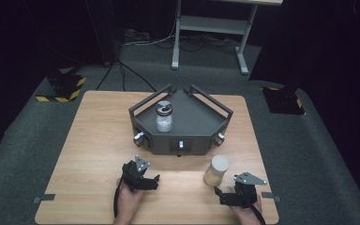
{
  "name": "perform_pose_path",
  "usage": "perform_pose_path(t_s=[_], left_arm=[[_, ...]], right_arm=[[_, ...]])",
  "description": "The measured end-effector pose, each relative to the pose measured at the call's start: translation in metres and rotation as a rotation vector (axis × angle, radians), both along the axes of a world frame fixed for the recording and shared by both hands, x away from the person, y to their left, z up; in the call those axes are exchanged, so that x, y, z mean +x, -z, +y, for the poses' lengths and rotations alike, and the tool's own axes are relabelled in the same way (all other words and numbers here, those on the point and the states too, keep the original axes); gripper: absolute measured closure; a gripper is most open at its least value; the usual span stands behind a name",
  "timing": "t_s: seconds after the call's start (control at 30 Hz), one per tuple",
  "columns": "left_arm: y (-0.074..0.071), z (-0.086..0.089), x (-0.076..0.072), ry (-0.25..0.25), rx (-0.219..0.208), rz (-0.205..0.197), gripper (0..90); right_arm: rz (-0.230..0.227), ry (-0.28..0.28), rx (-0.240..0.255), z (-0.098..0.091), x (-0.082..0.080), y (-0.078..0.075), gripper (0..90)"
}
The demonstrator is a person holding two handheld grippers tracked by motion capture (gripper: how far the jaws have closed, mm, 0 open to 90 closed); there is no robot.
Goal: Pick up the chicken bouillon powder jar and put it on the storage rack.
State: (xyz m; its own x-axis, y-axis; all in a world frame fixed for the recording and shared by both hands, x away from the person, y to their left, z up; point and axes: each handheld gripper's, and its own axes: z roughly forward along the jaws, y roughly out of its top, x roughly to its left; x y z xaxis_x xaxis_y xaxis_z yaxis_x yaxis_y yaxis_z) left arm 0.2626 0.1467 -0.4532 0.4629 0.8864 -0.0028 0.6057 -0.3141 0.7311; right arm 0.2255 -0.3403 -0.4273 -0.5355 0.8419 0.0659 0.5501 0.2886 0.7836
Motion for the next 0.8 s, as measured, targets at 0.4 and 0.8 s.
perform_pose_path(t_s=[0.4,0.8], left_arm=[[0.000,0.000,0.000,-0.001,-0.001,-0.001,4.9],[0.000,0.000,0.000,-0.001,-0.001,-0.001,4.9]], right_arm=[[-0.052,-0.025,0.036,0.013,0.010,-0.008,3.8],[-0.107,-0.024,0.062,0.024,0.020,-0.014,10.0]])
